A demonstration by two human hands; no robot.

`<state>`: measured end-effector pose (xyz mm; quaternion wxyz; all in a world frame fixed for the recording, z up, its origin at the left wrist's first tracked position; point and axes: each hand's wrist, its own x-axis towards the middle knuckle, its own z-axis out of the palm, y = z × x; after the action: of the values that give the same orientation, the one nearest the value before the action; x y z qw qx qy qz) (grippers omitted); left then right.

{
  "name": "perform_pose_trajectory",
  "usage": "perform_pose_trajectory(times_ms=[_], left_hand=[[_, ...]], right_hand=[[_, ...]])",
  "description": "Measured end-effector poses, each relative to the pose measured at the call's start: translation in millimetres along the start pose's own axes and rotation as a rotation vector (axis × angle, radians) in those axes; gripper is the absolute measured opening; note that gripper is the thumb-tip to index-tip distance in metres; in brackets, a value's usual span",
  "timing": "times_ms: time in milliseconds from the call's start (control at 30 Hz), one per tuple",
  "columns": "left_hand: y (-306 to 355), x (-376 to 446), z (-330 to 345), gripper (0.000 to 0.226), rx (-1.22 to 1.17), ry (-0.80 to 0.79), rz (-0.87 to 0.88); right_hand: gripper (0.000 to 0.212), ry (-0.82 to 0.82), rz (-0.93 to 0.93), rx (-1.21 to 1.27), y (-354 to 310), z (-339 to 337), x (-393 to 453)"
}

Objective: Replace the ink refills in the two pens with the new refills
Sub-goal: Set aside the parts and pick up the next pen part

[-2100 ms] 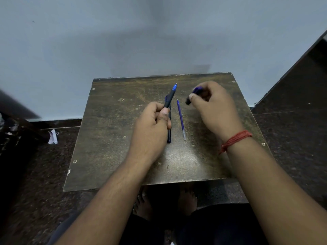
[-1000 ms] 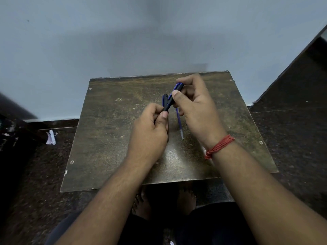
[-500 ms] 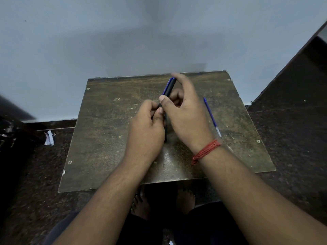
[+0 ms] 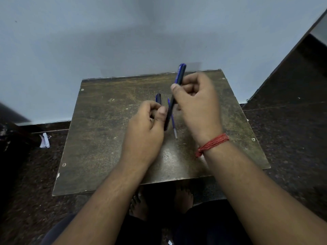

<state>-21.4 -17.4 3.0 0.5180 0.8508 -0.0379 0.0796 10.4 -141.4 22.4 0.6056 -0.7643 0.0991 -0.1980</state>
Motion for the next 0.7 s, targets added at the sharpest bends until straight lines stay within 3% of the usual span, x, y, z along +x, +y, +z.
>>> perform_pose_trajectory(times_ms=[133,333,700], left_hand=[[-7,7,-10,0.012,0.023,0.066,-0.059],[-13,14,-22,0.009,0.010,0.143,-0.150],[-12,14,-21,0.007,0.001,0.138,-0.167]], right_hand=[[0.012,0.089,-0.112,-0.294,11,-27,21],[0.014,-0.203,-0.012,-0.836,28,-35,26],[0.016,-0.289,0.000,-1.000,24,-31,21]])
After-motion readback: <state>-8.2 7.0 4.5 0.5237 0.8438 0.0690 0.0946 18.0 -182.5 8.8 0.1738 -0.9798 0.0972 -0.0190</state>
